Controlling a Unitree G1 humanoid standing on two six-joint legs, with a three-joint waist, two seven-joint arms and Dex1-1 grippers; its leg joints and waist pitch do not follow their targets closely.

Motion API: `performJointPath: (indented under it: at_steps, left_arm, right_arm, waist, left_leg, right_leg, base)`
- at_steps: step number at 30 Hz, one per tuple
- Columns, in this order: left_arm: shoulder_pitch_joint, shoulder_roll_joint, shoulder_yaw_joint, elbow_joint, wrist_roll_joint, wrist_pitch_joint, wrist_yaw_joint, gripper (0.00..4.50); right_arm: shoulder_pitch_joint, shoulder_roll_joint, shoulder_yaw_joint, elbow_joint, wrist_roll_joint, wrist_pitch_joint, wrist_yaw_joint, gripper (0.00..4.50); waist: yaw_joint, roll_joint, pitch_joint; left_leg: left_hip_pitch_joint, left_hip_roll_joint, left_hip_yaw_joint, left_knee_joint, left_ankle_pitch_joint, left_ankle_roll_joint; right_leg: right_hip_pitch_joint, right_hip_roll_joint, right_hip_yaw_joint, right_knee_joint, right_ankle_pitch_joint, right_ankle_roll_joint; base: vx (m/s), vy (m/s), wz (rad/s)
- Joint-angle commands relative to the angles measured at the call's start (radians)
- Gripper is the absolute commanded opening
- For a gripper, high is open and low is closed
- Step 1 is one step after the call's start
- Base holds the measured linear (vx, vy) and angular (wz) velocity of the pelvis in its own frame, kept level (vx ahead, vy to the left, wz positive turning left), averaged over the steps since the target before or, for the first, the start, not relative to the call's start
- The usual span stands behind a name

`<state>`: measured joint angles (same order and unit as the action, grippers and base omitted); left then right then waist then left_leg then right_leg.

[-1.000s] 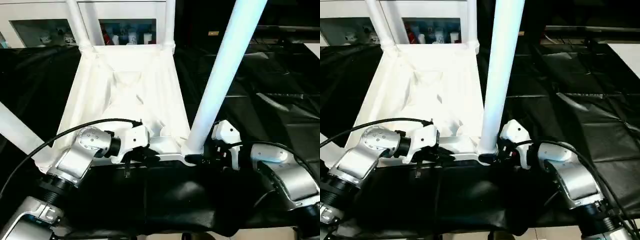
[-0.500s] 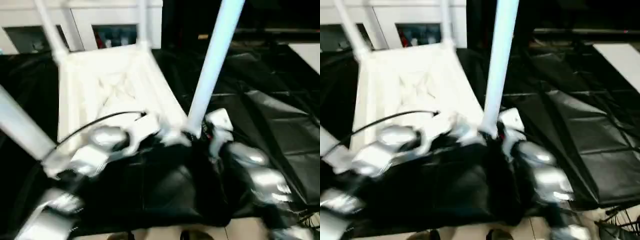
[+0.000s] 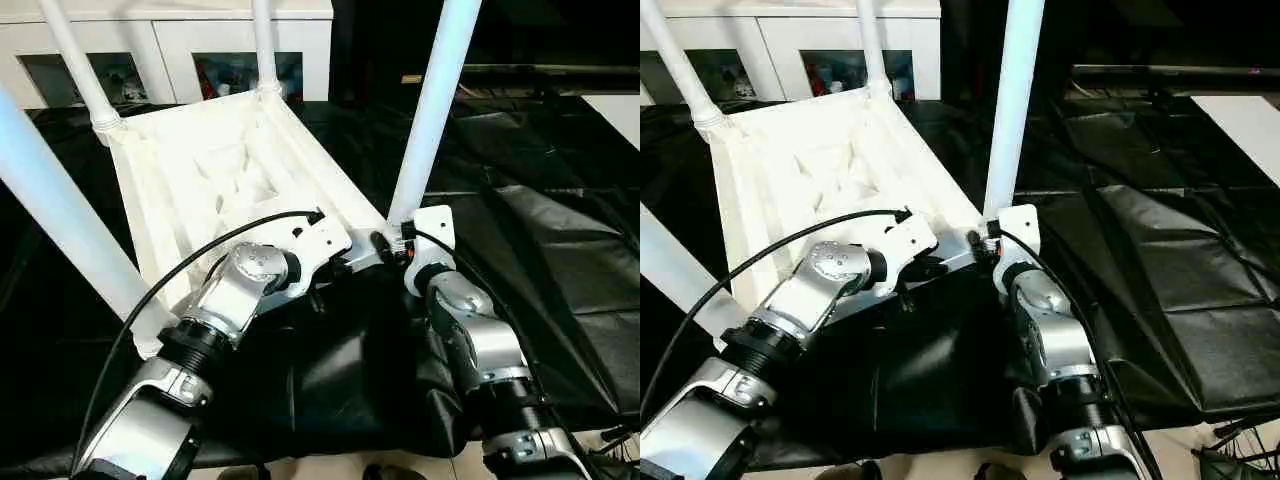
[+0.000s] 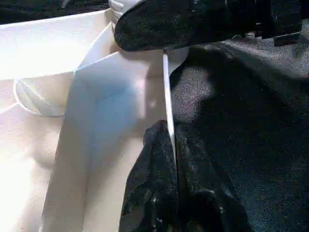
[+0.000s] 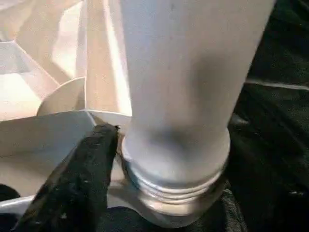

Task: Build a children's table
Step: Rotate leg to tighten

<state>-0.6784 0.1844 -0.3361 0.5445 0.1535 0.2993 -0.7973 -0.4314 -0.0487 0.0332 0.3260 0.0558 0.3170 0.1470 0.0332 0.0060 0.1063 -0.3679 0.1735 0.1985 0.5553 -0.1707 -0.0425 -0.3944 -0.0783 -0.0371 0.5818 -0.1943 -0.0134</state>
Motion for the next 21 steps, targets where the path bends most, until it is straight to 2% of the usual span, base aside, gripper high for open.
performJointPath:
  at_steps: [1,5,6,8,9,10,13,15,16,17,18,21]
  left_arm:
    - [0.051,0.009,-0.082,0.062,0.047,0.018,-0.020,0.00]
    - [0.068,0.056,-0.081,0.033,0.045,-0.026,-0.071,0.00]
    - [0.072,0.063,-0.080,0.027,0.041,-0.036,-0.084,0.00]
    - [0.097,0.104,-0.068,-0.018,0.014,-0.047,-0.140,0.00]
    - [0.097,0.104,-0.068,-0.018,0.014,-0.047,-0.140,0.00]
    - [0.109,0.132,-0.062,-0.040,0.000,-0.063,-0.173,0.00]
    - [0.128,0.173,-0.062,-0.074,-0.020,-0.088,-0.236,0.00]
    - [0.156,0.222,-0.078,-0.117,-0.053,-0.171,-0.337,0.00]
    - [0.168,0.241,-0.080,-0.140,-0.069,-0.174,-0.373,0.00]
    - [0.177,0.256,-0.080,-0.158,-0.081,-0.173,-0.399,0.00]
    - [0.184,0.272,-0.075,-0.178,-0.089,-0.161,-0.413,0.00]
    - [0.194,0.297,-0.065,-0.210,-0.100,-0.152,-0.430,0.00]
  right_arm:
    - [0.001,-0.006,0.050,-0.056,0.007,-0.003,0.050,3.85]
    - [0.009,-0.107,0.069,-0.125,-0.021,0.005,0.124,4.03]
    - [0.012,-0.123,0.072,-0.136,-0.022,0.010,0.140,4.18]
    - [0.031,-0.211,0.084,-0.203,0.019,0.074,0.287,4.30]
    - [0.031,-0.211,0.084,-0.203,0.019,0.074,0.287,4.30]
    - [0.048,-0.279,0.106,-0.245,0.029,0.064,0.389,4.40]
    - [0.070,-0.348,0.119,-0.289,0.048,0.041,0.493,4.40]
    - [0.084,-0.393,0.119,-0.310,0.076,0.035,0.564,4.40]
    - [0.090,-0.413,0.124,-0.319,0.089,0.026,0.597,4.40]
    - [0.096,-0.430,0.129,-0.325,0.098,0.020,0.623,4.40]
    - [0.105,-0.453,0.141,-0.334,0.113,0.015,0.669,4.40]
    - [0.117,-0.481,0.151,-0.350,0.133,0.039,0.730,4.40]
  waist:
    - [0.000,0.000,-0.045]
    - [0.001,-0.001,-0.049]
    - [0.004,0.001,-0.047]
    - [0.005,0.000,-0.048]
    - [0.005,0.000,-0.048]
    - [0.005,0.002,-0.050]
    - [0.005,0.000,-0.050]
    - [0.005,0.000,-0.056]
    - [0.002,0.000,-0.054]
    - [0.003,0.003,-0.053]
    - [0.002,0.001,-0.052]
    - [0.005,0.002,-0.046]
  left_leg:
    - [0.015,0.054,-0.031,-0.078,-0.314,0.002]
    - [0.010,0.054,-0.029,-0.075,-0.279,0.010]
    - [0.009,0.054,-0.029,-0.075,-0.272,0.016]
    - [0.007,0.056,-0.026,-0.071,-0.247,0.037]
    - [0.007,0.056,-0.026,-0.071,-0.247,0.037]
    - [0.007,0.056,-0.024,-0.067,-0.224,0.047]
    - [0.001,0.057,-0.025,-0.064,-0.177,0.067]
    - [0.003,0.056,-0.024,-0.057,-0.140,0.093]
    - [0.002,0.056,-0.022,-0.057,-0.131,0.105]
    - [0.005,0.058,-0.021,-0.057,-0.137,0.108]
    - [0.006,0.060,-0.020,-0.058,-0.143,0.110]
    - [0.011,0.065,-0.019,-0.061,-0.174,0.102]
  right_leg:
    - [0.019,-0.066,0.045,-0.087,-0.341,-0.143]
    - [0.023,-0.064,0.045,-0.082,-0.300,-0.149]
    - [0.024,-0.063,0.043,-0.081,-0.284,-0.151]
    - [0.028,-0.061,0.044,-0.074,-0.221,-0.170]
    - [0.028,-0.061,0.044,-0.074,-0.221,-0.170]
    - [0.029,-0.062,0.043,-0.069,-0.172,-0.194]
    - [0.036,-0.062,0.042,-0.059,-0.085,-0.214]
    - [0.040,-0.062,0.041,-0.050,-0.005,-0.246]
    - [0.039,-0.060,0.040,-0.047,0.016,-0.259]
    - [0.036,-0.061,0.040,-0.048,0.014,-0.264]
    - [0.035,-0.061,0.040,-0.049,0.002,-0.269]
    - [0.032,-0.063,0.042,-0.054,-0.061,-0.270]
  base:
    - [0.000,0.000,0.00]
    - [0.000,0.000,0.00]
    - [0.000,0.000,0.00]
    - [0.000,0.000,0.00]
    - [0.000,0.000,0.00]
    - [0.000,0.000,0.00]
    - [0.000,0.000,0.00]
    - [0.000,0.000,0.00]
    - [0.000,0.000,0.00]
    - [0.000,0.000,0.00]
    - [0.000,0.000,0.00]
    - [0.000,0.000,0.00]
